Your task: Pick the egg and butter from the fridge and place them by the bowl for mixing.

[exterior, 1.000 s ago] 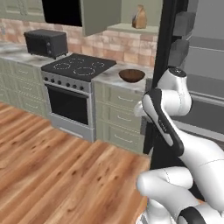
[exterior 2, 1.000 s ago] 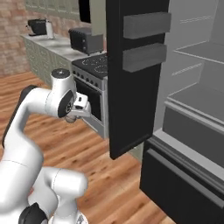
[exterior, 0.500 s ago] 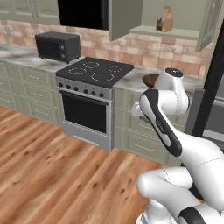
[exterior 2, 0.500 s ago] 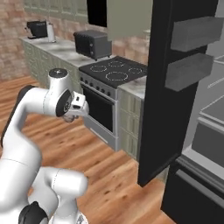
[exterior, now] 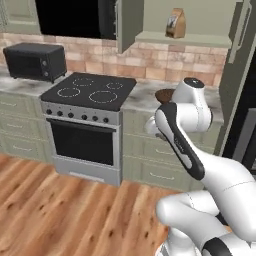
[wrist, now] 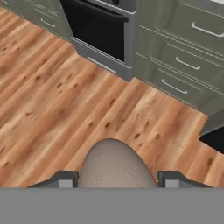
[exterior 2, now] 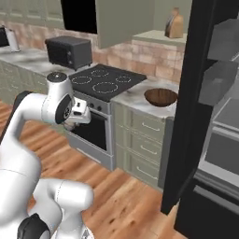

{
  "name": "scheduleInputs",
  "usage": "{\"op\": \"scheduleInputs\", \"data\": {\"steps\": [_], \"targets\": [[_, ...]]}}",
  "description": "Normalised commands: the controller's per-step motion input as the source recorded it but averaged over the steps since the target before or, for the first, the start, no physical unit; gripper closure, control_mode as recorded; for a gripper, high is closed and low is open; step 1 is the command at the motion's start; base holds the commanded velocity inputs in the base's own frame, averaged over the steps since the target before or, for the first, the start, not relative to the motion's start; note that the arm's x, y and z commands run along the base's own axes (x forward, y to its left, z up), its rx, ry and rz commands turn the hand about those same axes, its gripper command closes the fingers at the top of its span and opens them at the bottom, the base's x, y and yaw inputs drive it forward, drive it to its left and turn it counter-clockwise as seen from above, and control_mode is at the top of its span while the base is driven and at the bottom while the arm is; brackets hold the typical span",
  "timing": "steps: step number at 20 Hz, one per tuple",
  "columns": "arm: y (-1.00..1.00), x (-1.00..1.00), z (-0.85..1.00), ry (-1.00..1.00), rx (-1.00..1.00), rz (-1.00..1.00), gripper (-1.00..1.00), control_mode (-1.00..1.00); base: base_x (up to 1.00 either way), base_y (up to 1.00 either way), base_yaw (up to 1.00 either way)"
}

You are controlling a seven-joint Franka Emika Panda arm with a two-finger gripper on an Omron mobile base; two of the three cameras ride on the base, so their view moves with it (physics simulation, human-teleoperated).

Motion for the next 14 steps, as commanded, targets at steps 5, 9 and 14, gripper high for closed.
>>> {"op": "scheduleInputs", "data": {"steps": [5, 9, 14], "targets": [[0.0, 0.0, 0.0, 0.0, 0.0, 0.0, 1.0, 1.0, 0.6, 0.36, -0.52], [0.0, 0.0, 0.0, 0.0, 0.0, 0.0, 1.0, 1.0, 0.66, 0.37, -0.45], [0.0, 0.0, 0.0, 0.0, 0.0, 0.0, 1.0, 1.0, 0.74, 0.38, -0.33]]}}
